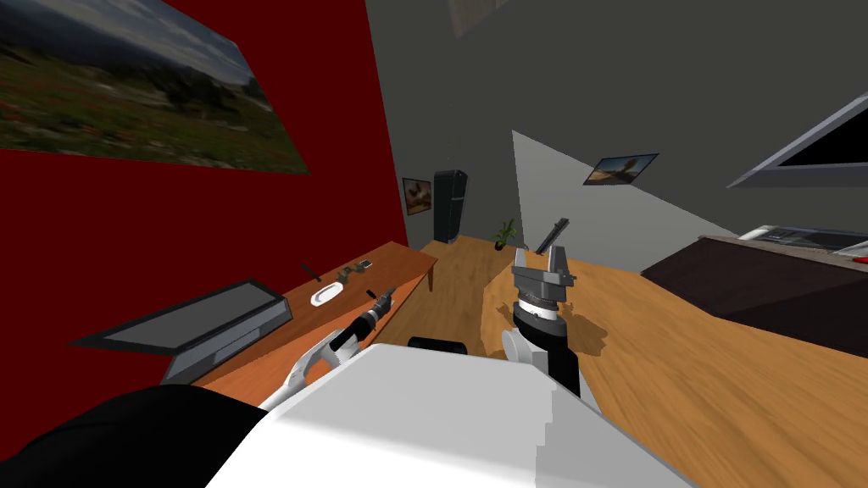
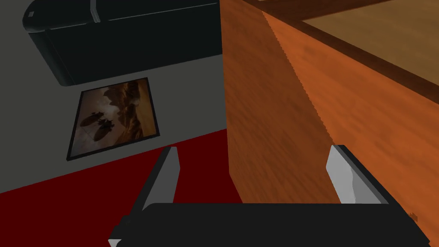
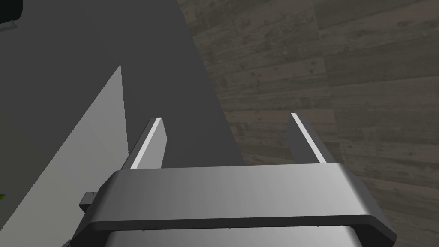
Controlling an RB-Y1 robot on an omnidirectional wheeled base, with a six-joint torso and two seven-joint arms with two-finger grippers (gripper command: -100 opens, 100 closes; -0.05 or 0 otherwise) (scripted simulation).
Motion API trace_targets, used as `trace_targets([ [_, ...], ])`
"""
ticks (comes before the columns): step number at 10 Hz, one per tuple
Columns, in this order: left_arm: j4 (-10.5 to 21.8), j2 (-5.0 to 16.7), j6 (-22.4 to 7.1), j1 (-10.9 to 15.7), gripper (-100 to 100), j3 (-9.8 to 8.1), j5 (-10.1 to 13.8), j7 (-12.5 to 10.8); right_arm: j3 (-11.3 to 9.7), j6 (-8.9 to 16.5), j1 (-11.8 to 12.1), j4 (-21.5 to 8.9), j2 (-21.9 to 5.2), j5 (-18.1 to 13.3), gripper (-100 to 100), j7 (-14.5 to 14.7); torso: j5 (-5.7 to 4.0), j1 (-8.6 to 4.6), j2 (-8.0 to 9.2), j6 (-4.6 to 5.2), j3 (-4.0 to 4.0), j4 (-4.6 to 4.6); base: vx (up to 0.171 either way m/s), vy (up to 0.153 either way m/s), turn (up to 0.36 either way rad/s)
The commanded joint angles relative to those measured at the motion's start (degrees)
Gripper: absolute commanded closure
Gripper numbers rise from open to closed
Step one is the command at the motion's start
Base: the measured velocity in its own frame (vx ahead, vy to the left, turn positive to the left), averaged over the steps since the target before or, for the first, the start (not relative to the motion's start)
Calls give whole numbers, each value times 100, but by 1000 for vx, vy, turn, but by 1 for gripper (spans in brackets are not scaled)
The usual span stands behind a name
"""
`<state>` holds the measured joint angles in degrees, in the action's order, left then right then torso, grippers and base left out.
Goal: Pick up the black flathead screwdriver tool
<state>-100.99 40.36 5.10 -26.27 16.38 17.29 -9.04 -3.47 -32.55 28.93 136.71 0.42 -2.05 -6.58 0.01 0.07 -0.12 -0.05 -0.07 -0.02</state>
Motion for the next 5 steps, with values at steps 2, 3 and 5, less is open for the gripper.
trace_targets([
  [2,343,275,-71,70,-100,195,88,-137,0,0,0,0,0,0,0,0,0,-2,5,0,3,1,16,5,-45],
  [3,420,275,-71,70,-100,195,88,-137,-1,0,-1,0,0,0,0,0,0,-3,4,5,2,1,20,10,-100],
  [5,632,472,-215,90,-100,319,155,-238,0,0,-1,0,0,0,0,0,0,1,1,2,1,0,29,14,-100],
])
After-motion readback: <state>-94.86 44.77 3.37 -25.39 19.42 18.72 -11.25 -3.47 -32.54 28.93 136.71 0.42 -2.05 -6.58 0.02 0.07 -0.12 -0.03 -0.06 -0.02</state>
